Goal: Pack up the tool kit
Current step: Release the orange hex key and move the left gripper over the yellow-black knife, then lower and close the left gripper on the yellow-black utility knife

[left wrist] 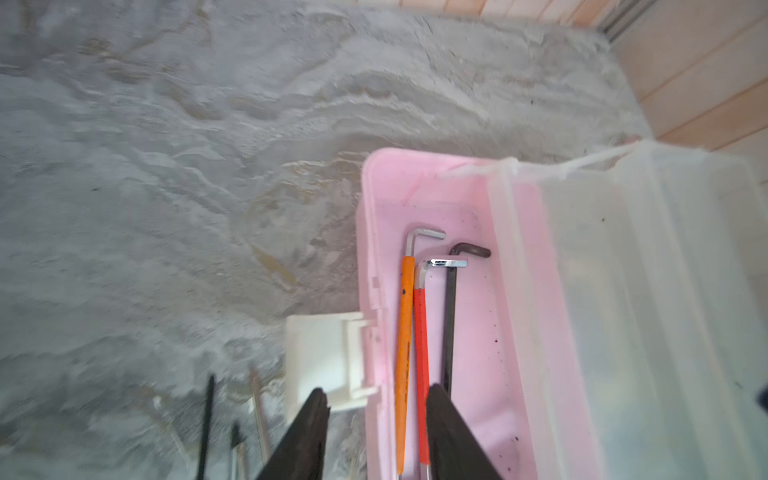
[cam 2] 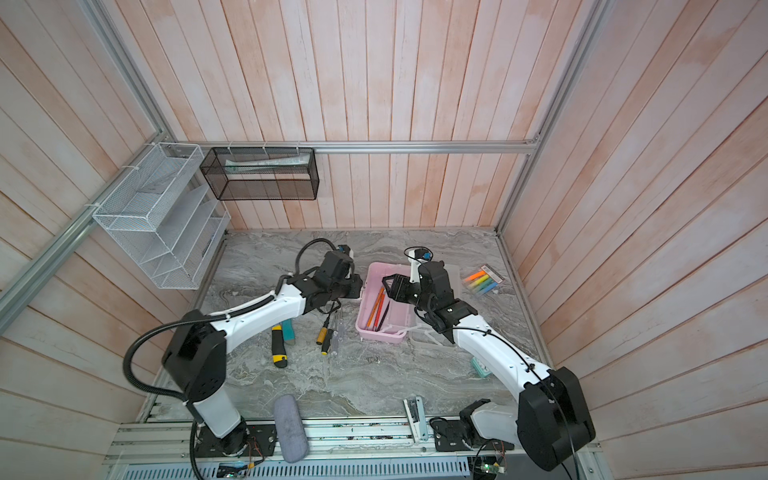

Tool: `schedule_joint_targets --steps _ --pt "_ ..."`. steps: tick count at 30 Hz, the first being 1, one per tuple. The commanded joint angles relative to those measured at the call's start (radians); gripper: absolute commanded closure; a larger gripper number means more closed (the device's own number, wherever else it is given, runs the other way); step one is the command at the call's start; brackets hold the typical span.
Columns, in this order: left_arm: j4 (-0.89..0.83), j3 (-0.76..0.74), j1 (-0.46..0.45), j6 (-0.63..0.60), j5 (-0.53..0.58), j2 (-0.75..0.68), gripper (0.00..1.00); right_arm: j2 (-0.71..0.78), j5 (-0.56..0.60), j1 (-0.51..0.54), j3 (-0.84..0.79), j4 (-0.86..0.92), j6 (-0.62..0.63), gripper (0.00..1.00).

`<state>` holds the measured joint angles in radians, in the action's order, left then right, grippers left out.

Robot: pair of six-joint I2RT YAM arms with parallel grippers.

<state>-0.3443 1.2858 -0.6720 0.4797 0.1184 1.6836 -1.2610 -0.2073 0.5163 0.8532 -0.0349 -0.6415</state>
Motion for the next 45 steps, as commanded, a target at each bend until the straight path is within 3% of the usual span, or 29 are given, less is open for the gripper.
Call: schedule_joint_targets --steps 1,8,11,14,18,34,45 --pt "-0.028 -0.118 0.047 0.007 0.071 -0.113 0.5 0.017 0.038 0.06 0.049 0.031 0.033 0.41" --pt "-0.181 -0.327 0.149 0.088 0.152 -0.328 0.44 -0.041 0.012 0.172 0.048 -0.021 0.014 0.34" --pt "-0.242 -0.407 0.163 0.141 0.171 -0.401 0.4 -0.08 -0.013 0.193 0.044 -0.046 -0.004 0.33" --pt "-0.308 -0.474 0.168 0.215 0.187 -0.445 0.28 -0.126 -0.045 0.205 0.054 -0.052 -0.012 0.34" --pt "-0.332 -0.568 0.169 0.29 0.163 -0.503 0.26 -0.158 -0.076 0.218 0.037 -0.093 -0.013 0.33" --pt "-0.274 -0.722 0.223 0.315 0.115 -0.499 0.32 -0.269 -0.144 0.219 0.057 -0.134 -0.044 0.41" --pt "-0.214 -0.731 0.246 0.289 0.113 -0.42 0.45 -0.312 -0.161 0.214 0.058 -0.15 -0.056 0.42"
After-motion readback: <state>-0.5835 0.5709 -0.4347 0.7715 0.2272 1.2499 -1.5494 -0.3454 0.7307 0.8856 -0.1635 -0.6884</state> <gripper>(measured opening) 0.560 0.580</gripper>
